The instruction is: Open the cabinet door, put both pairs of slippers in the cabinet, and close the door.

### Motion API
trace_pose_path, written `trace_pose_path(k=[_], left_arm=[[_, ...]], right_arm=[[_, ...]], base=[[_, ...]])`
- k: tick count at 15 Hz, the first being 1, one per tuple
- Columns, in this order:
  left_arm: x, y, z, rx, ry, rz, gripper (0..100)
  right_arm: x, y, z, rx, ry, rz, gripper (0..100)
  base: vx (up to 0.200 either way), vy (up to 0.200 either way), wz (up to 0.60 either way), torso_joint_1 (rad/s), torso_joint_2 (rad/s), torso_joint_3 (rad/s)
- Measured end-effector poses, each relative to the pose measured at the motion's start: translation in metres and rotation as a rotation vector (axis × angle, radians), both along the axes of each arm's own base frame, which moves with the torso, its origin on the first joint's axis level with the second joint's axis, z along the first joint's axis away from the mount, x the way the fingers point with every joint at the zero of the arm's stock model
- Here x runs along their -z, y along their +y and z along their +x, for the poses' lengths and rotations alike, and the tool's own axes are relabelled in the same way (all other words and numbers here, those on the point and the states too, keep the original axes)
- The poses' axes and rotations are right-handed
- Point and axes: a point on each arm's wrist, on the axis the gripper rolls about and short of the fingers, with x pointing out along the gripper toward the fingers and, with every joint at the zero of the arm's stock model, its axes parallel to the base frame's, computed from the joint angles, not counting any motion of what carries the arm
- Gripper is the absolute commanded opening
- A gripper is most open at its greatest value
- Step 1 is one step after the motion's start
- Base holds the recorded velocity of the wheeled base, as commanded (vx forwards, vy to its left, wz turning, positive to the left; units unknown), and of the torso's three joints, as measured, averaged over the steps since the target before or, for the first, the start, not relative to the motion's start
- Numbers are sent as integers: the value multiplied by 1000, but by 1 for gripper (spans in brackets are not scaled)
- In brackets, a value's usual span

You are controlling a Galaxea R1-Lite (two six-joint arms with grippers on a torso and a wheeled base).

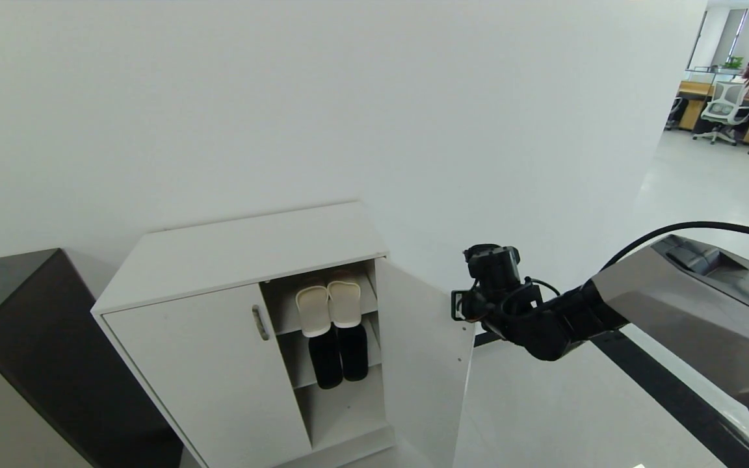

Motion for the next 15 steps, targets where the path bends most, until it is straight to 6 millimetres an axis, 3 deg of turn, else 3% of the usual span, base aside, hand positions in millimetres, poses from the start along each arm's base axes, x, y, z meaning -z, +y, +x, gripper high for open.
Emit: trace_pose_path(k=[4,11,15], left_arm=[[0,0,0,0,0,0,0],[0,0,0,0,0,0,0],[0,0,0,0,1,-1,0]], right_arm=[[-12,35,-48,-90,-57,9,0],[-19,36,-67,-148,-61,-22,0],[-19,43,-74,-173,-57,-24,0]], base=[[0,0,0,0,0,0],[0,0,0,0,0,0],[0,0,600,4,6,2]])
